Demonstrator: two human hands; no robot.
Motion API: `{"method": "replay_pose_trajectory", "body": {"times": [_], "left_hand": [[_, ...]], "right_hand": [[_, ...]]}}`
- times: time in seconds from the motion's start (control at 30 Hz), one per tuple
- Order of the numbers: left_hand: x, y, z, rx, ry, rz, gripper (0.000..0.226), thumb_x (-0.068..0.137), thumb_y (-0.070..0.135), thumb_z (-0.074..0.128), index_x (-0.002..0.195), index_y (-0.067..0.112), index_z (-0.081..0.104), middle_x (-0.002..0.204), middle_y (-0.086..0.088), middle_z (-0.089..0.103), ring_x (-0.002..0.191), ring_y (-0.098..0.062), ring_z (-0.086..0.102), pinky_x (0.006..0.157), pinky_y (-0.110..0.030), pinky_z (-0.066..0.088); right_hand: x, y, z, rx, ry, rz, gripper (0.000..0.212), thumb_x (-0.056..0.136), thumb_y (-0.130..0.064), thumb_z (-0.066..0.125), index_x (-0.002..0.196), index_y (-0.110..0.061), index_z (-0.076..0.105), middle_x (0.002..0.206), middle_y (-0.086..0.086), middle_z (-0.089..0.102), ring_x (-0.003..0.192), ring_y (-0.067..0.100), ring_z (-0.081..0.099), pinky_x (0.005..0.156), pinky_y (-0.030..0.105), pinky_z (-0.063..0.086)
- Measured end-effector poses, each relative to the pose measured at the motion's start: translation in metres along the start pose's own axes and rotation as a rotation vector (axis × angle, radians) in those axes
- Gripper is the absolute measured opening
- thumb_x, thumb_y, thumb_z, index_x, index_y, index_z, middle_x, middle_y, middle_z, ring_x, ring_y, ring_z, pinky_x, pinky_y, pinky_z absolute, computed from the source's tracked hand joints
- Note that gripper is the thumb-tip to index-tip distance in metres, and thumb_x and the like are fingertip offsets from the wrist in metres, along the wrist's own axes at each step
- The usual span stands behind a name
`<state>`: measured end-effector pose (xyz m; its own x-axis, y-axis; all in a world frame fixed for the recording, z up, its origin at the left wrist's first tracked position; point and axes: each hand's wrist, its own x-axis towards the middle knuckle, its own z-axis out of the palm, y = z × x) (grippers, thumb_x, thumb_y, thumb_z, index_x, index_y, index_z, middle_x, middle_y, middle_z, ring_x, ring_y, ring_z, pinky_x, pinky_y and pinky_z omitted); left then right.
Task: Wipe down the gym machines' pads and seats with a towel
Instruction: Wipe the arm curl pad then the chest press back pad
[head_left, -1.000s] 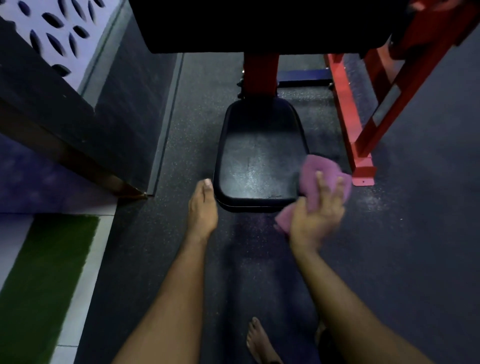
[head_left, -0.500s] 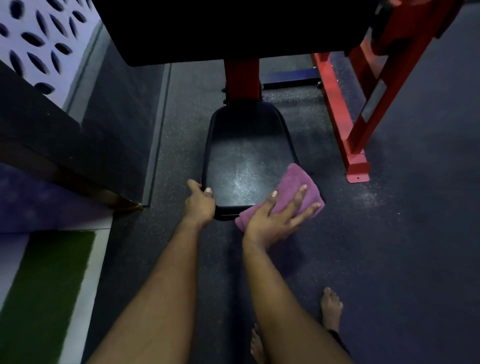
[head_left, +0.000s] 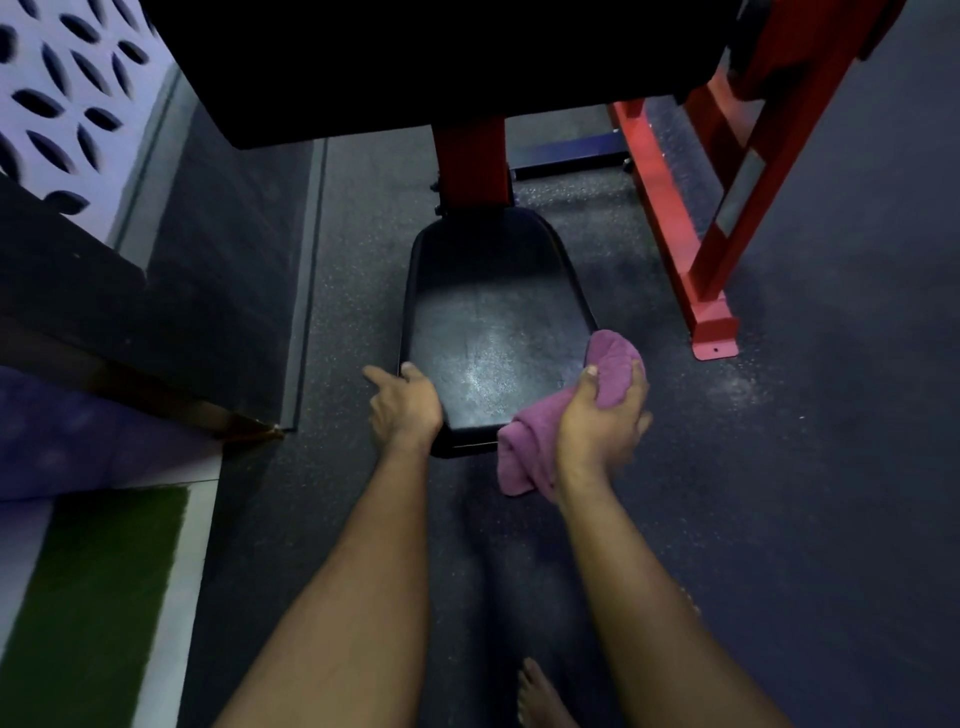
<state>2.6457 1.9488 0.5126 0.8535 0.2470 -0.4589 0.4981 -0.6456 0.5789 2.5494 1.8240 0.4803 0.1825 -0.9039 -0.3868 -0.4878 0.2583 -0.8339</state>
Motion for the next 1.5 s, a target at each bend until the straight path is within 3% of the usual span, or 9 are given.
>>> {"method": "replay_pose_trajectory", "body": {"times": [0.23, 0.33, 0.43, 0.77, 1.0, 1.17, 1.27, 1.4, 1.5], "left_hand": [[0.005, -0.004, 0.009, 0.014, 0.022, 0.047, 0.062, 0.108, 0.051, 0.016, 0.147, 0.010, 0.041, 0.138, -0.025, 0.054, 0.127, -0.044, 0.051, 0.102, -0.049, 0.040], [0.002, -0.011, 0.014, 0.005, 0.096, 0.074, 0.057, 0.108, 0.049, 0.019, 0.141, 0.011, 0.047, 0.129, -0.025, 0.060, 0.119, -0.045, 0.056, 0.095, -0.048, 0.044], [0.001, -0.014, 0.015, -0.034, 0.124, 0.104, 0.052, 0.109, 0.045, 0.021, 0.136, 0.012, 0.051, 0.124, -0.025, 0.062, 0.114, -0.043, 0.058, 0.083, -0.042, 0.039], [0.006, -0.018, 0.019, -0.029, 0.154, 0.156, 0.046, 0.109, 0.042, 0.022, 0.123, 0.011, 0.054, 0.106, -0.021, 0.065, 0.101, -0.042, 0.061, 0.089, -0.051, 0.047], [0.011, -0.021, 0.020, -0.044, 0.129, 0.121, 0.053, 0.109, 0.045, 0.018, 0.138, 0.014, 0.050, 0.123, -0.023, 0.062, 0.116, -0.042, 0.055, 0.090, -0.045, 0.040], [0.018, -0.033, 0.013, -0.236, -0.037, 0.070, 0.058, 0.109, 0.047, 0.017, 0.153, 0.017, 0.040, 0.152, -0.017, 0.045, 0.140, -0.036, 0.040, 0.116, -0.044, 0.028], [0.019, -0.051, 0.006, -0.349, -0.128, 0.063, 0.063, 0.106, 0.056, 0.019, 0.154, 0.020, 0.040, 0.159, -0.006, 0.039, 0.148, -0.028, 0.031, 0.123, -0.048, 0.022], [0.024, -0.074, 0.001, -0.423, -0.142, 0.089, 0.083, 0.083, 0.089, 0.012, 0.134, 0.042, 0.059, 0.142, -0.002, 0.058, 0.136, -0.027, 0.047, 0.112, -0.058, 0.038], [0.020, -0.077, -0.008, -0.473, -0.121, 0.085, 0.066, 0.087, 0.086, 0.014, 0.104, 0.050, 0.066, 0.123, -0.001, 0.066, 0.113, -0.022, 0.060, 0.092, -0.061, 0.053]], "right_hand": [[0.075, -0.013, -0.014, -0.083, -0.281, -0.035, 0.050, 0.074, -0.068, 0.059, 0.109, -0.034, 0.064, 0.107, 0.000, 0.071, 0.101, 0.026, 0.068, 0.096, 0.049, 0.055], [0.056, -0.012, -0.017, -0.201, -0.224, -0.189, 0.049, 0.091, -0.060, 0.057, 0.136, -0.040, 0.054, 0.128, 0.002, 0.065, 0.115, 0.029, 0.063, 0.100, 0.047, 0.052], [0.010, 0.010, -0.019, -0.313, -0.176, -0.372, 0.066, 0.096, -0.062, 0.048, 0.156, -0.051, 0.022, 0.161, 0.006, 0.032, 0.134, 0.038, 0.048, 0.106, 0.056, 0.046], [0.098, -0.062, 0.016, -0.633, -0.322, -0.319, 0.044, 0.100, -0.056, 0.043, 0.139, -0.037, 0.047, 0.132, 0.013, 0.062, 0.117, 0.040, 0.058, 0.094, 0.044, 0.043], [0.073, -0.106, 0.108, -1.008, -0.337, -0.791, 0.047, 0.101, -0.048, 0.043, 0.148, -0.044, 0.039, 0.159, 0.009, 0.032, 0.128, 0.044, 0.043, 0.101, 0.055, 0.045], [0.016, -0.056, 0.062, -0.944, -0.516, -1.218, 0.049, 0.102, -0.049, 0.043, 0.151, -0.047, 0.039, 0.166, 0.004, 0.027, 0.129, 0.038, 0.047, 0.099, 0.050, 0.050], [0.033, -0.056, 0.044, -0.956, -0.445, -1.150, 0.053, 0.102, -0.047, 0.043, 0.154, -0.046, 0.033, 0.164, 0.007, 0.028, 0.126, 0.035, 0.048, 0.094, 0.045, 0.048], [0.058, -0.093, 0.092, -1.024, -0.282, -0.860, 0.050, 0.102, -0.042, 0.044, 0.152, -0.042, 0.037, 0.156, 0.009, 0.037, 0.126, 0.037, 0.044, 0.093, 0.045, 0.042], [0.021, -0.089, 0.126, -1.057, -0.378, -1.026, 0.048, 0.099, -0.035, 0.048, 0.146, -0.043, 0.042, 0.148, 0.005, 0.045, 0.117, 0.034, 0.047, 0.076, 0.038, 0.038]]}}
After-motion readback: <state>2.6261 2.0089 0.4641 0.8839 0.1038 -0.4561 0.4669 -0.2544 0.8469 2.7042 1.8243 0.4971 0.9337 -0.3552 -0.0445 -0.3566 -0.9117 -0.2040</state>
